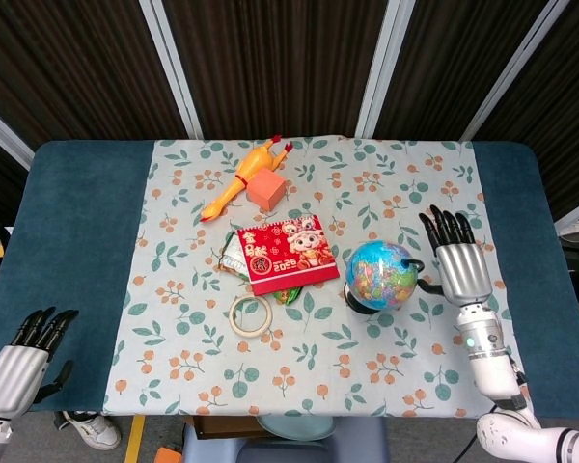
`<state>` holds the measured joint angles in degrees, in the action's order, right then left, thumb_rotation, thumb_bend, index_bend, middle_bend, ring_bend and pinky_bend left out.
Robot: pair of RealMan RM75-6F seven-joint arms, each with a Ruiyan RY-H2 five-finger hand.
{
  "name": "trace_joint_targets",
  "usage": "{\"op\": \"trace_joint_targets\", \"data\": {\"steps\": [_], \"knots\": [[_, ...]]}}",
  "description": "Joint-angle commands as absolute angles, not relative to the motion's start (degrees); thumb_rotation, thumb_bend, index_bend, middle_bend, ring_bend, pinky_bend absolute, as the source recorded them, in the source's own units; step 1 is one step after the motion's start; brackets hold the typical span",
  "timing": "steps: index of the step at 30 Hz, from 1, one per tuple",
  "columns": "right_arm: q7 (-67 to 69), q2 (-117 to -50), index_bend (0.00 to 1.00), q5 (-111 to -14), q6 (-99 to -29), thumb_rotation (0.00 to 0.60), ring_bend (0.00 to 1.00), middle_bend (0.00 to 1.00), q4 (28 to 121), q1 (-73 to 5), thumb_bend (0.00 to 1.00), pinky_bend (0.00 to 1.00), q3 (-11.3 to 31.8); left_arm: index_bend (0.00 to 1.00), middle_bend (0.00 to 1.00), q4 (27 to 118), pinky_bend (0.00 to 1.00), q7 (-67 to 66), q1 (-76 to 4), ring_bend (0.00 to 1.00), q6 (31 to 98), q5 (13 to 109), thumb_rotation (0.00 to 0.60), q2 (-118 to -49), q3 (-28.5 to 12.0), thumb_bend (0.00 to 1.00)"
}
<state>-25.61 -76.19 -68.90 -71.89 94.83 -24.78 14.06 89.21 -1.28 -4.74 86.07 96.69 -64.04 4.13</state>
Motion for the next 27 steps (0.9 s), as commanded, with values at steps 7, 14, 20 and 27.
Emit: {"op": "trace_joint_targets", "data": {"steps": [7,14,20,27], "knots": [[-19.77,-70.42,0.0,-79.14,-76.54,0.6,0.0,0.0,98.63,-20.94,0.15,0.0,8.67,0.0,0.1,89.25,0.09,-1.21,-4.7,0.02,86.27,96.95,0.6,-64.07,4.25,0.47],[-16.66,-67.61,0.0,-80.62,-75.38,0.6,0.0,0.0,108.13,-21.34,0.15,0.0,8.74,0.0,0.1,89.29,0.09,-1.87,-4.85,0.02,85.84,97.11,0.6,-64.32,4.43,0.47],[-22.56,-69.7,0.0,-78.21,-74.57,0.6,0.0,0.0,111.7,-23.11,0.15,0.0,10.15,0.0,0.1,89.22,0.09,-1.45,-4.82,0.02,86.07,96.9,0.6,-64.12,4.29,0.47],[-26.32,-72.33,0.0,-73.01,-73.67,0.6,0.0,0.0,110.67,-24.7,0.15,0.0,11.71,0.0,0.1,89.12,0.09,-0.85,-4.8,0.02,86.29,96.99,0.6,-63.88,4.31,0.47]]}}
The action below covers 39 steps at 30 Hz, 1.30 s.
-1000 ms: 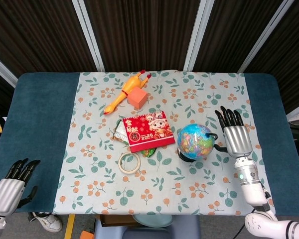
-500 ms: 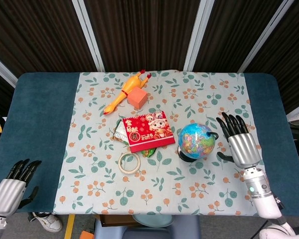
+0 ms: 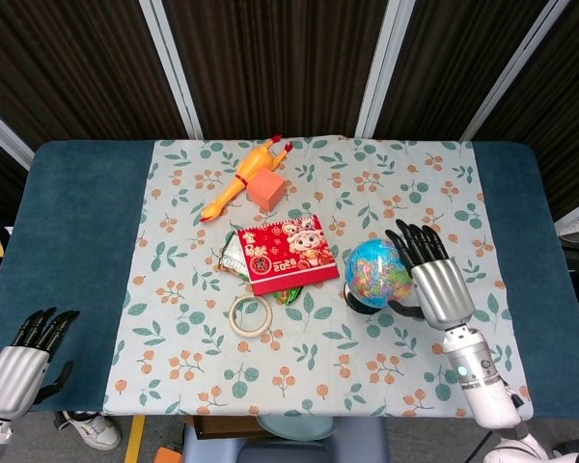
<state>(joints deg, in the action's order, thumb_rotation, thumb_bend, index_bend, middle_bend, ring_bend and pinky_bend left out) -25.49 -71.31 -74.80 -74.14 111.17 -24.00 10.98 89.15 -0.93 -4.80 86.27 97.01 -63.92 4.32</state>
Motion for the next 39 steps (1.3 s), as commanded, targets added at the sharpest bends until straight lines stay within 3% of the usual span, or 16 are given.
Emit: {"op": "trace_joint_targets", "data": {"steps": [1,31,36,39], "knots": [[-26.34,-72.41,0.0,-72.69,-73.66,0.6,0.0,0.0,110.52,-24.73,0.15,0.0,11.77,0.0,0.1,89.16,0.09,-0.87,-4.84,0.02,86.28,97.03,0.6,-63.87,4.3,0.47],[-24.01,-74.53,0.0,-64.55,-70.37,0.6,0.0,0.0,94.21,-26.22,0.15,0.0,12.38,0.0,0.1,88.99,0.09,-2.8,-5.18,0.02,84.63,95.72,0.6,-64.74,4.17,0.47],[-19.74,-70.78,0.0,-71.04,-74.02,0.6,0.0,0.0,96.6,-22.5,0.15,0.0,8.92,0.0,0.1,89.09,0.09,-2.25,-4.92,0.02,85.62,96.15,0.6,-64.47,4.15,0.47],[-16.33,-66.04,0.0,-79.0,-79.82,0.6,0.0,0.0,101.28,-17.18,0.15,0.0,3.85,0.0,0.08,88.93,0.09,-1.99,-4.75,0.02,86.24,96.44,0.6,-64.54,4.11,0.47]]}}
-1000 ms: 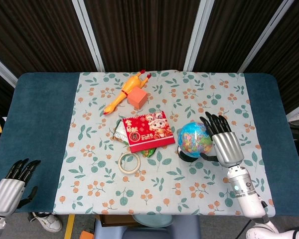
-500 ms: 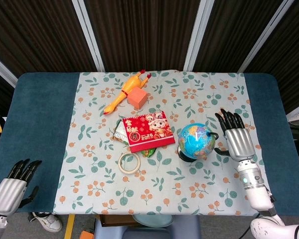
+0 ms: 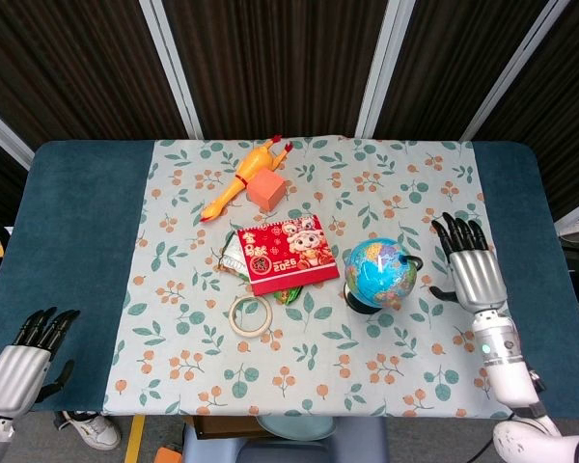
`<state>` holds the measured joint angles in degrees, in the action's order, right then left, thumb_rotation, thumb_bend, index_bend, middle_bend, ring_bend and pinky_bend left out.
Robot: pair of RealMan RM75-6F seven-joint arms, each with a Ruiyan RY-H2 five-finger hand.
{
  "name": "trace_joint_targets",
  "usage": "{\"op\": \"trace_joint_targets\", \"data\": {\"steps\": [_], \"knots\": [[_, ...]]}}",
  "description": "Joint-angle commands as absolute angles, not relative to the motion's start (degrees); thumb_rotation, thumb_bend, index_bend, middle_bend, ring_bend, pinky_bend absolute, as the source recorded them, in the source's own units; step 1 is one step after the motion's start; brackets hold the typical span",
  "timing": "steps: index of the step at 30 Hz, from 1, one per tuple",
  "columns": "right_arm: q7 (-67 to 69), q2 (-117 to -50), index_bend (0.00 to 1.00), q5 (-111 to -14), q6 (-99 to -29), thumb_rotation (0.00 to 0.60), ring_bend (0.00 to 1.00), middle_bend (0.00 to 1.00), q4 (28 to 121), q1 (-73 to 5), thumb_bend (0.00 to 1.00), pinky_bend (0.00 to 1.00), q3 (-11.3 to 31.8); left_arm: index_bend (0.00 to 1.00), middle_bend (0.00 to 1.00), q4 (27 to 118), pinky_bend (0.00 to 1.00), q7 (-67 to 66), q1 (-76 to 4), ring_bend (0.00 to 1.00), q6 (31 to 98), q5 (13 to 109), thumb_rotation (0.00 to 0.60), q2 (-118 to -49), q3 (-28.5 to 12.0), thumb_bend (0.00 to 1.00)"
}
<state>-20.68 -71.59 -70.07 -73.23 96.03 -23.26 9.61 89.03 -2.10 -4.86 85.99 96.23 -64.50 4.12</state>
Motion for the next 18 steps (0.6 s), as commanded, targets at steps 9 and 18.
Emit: {"op": "trace_joint_targets", "data": {"steps": [9,18], "knots": [[-16.27,-61.79,0.0,-93.31,-91.66,0.6,0.0,0.0,101.21,-2.22,0.15,0.0,-11.1,0.0,0.0,88.92,0.09,-2.23,-4.56,0.0,87.39,100.1,0.6,-64.86,5.72,0.47],[-9.4,-61.64,0.0,-97.96,-97.11,0.6,0.0,0.0,97.8,1.41,0.16,0.0,-10.61,0.0,0.0,88.68,0.08,-2.24,-4.3,0.0,88.15,100.22,0.6,-64.94,5.57,0.47]]}}
